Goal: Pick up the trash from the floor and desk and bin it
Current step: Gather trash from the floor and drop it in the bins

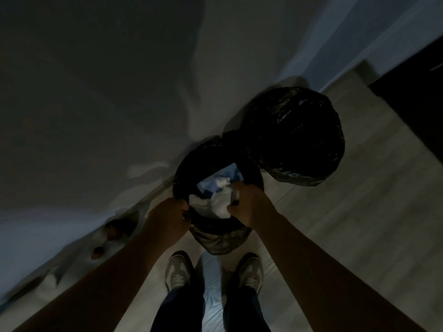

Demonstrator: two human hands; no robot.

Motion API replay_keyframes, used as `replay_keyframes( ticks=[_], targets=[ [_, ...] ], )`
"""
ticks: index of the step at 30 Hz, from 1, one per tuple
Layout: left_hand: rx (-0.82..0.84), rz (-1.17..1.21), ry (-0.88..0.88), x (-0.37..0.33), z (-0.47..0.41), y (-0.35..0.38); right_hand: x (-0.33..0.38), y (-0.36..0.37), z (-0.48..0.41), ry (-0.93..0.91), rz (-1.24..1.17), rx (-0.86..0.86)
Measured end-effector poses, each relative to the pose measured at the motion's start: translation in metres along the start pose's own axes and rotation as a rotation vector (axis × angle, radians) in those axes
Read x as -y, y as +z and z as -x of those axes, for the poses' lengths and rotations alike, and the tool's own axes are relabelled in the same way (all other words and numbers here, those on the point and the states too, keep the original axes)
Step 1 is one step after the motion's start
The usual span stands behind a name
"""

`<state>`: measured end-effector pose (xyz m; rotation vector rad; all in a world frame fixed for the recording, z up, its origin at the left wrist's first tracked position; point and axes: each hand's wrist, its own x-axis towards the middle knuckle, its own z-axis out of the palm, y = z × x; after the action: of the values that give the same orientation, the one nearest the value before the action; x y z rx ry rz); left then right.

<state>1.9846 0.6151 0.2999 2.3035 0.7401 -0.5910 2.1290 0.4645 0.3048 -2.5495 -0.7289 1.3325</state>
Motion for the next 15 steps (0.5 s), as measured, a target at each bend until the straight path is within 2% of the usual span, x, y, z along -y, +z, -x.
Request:
replay_keyframes(
  ticks=[6,11,15],
  targets=[
    [0.070,-0.115,0.056,-0.017,0.033,-0.042,0.009,-0.020,0.055,-0.112,0.210,-0.069],
    [0.070,-0.175,0.047,-0.056,0.086,-0.096,0.034,-0.061,0.120,-0.172,0.220,-0.112],
    [-0.083,-0.202,0.189,-0.099,0.148,-0.151,0.057,-0.101,0.183,-0.270,0.248,-0.152]
  ],
)
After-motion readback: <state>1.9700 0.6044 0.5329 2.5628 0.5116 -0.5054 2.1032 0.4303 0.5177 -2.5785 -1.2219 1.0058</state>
